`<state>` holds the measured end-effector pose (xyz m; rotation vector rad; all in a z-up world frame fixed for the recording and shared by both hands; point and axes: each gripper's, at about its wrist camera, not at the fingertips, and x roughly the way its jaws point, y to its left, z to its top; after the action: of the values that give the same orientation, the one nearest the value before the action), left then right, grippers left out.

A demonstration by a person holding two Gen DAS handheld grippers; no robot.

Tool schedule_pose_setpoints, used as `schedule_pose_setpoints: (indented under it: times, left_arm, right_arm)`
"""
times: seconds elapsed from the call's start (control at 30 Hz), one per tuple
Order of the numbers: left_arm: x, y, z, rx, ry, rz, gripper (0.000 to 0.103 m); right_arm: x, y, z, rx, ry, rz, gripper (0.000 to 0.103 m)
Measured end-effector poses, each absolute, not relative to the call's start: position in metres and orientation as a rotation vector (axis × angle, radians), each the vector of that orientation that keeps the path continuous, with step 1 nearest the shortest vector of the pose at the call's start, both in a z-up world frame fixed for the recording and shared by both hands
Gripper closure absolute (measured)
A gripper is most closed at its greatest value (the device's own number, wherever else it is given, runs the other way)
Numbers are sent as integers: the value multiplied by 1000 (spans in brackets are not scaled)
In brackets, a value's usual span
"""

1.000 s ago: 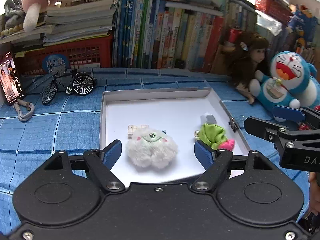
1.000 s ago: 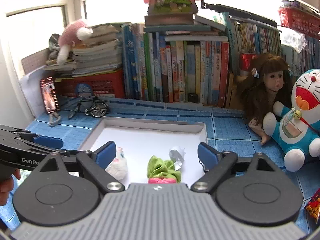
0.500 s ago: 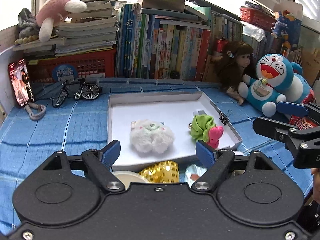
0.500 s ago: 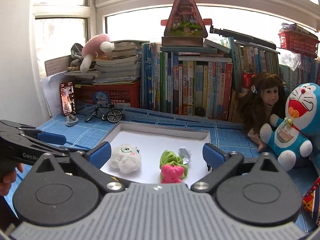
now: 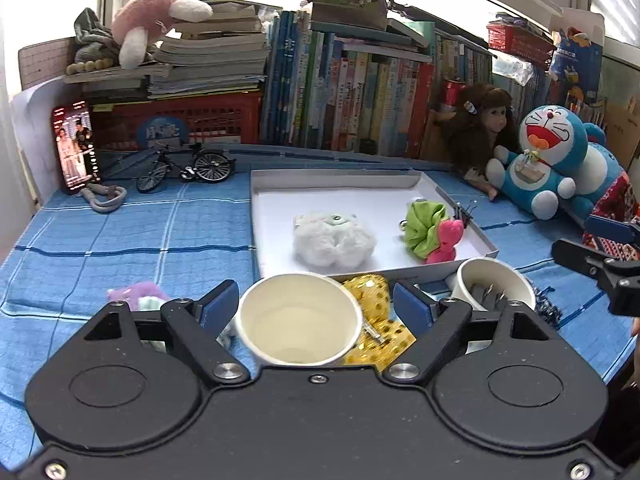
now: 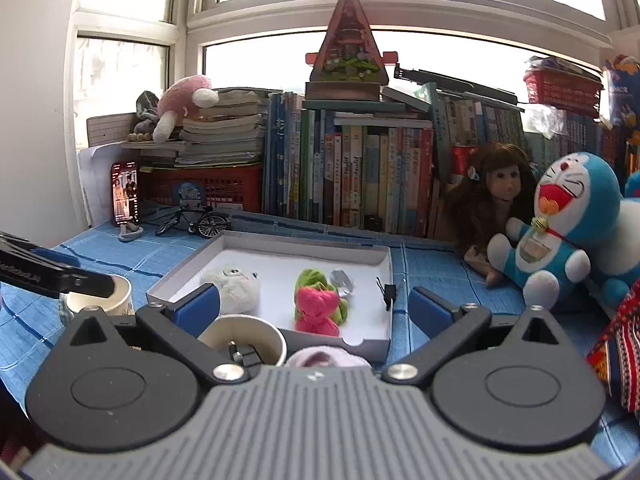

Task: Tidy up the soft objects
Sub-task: 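Withdraw both open tools from the tray back over the table, then reach left tool to the green cloth while the right tool nears the blue floral pouch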

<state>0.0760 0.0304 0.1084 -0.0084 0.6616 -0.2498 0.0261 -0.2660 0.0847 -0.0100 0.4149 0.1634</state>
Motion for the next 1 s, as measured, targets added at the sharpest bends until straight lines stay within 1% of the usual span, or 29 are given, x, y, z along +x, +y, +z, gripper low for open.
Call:
schedule_pose_setpoints:
  times: [0.33, 0.57, 0.87, 0.93, 0.97, 1.0]
  left_arm:
    - [59, 59, 98, -12, 628, -188, 18]
    - [47, 87, 92, -27, 613, -133, 17]
    - [44, 110, 68, -22, 630, -27, 17]
    - [46, 115, 63, -55, 645, -29, 23]
    - [46, 116, 61, -70, 653, -35, 32]
    - [47, 117, 59, -87, 661, -43, 38]
  right_arm:
    - [12, -276, 69, -8, 424, 116, 0]
    - [6, -288, 54, -9, 466, 69, 0]
    - [8, -302, 30, 9, 522, 7, 0]
    - [9, -302, 24, 4, 537, -2, 0]
    - [10, -303, 21, 2, 543, -5, 0]
    - [11, -303, 19, 2, 548, -7, 0]
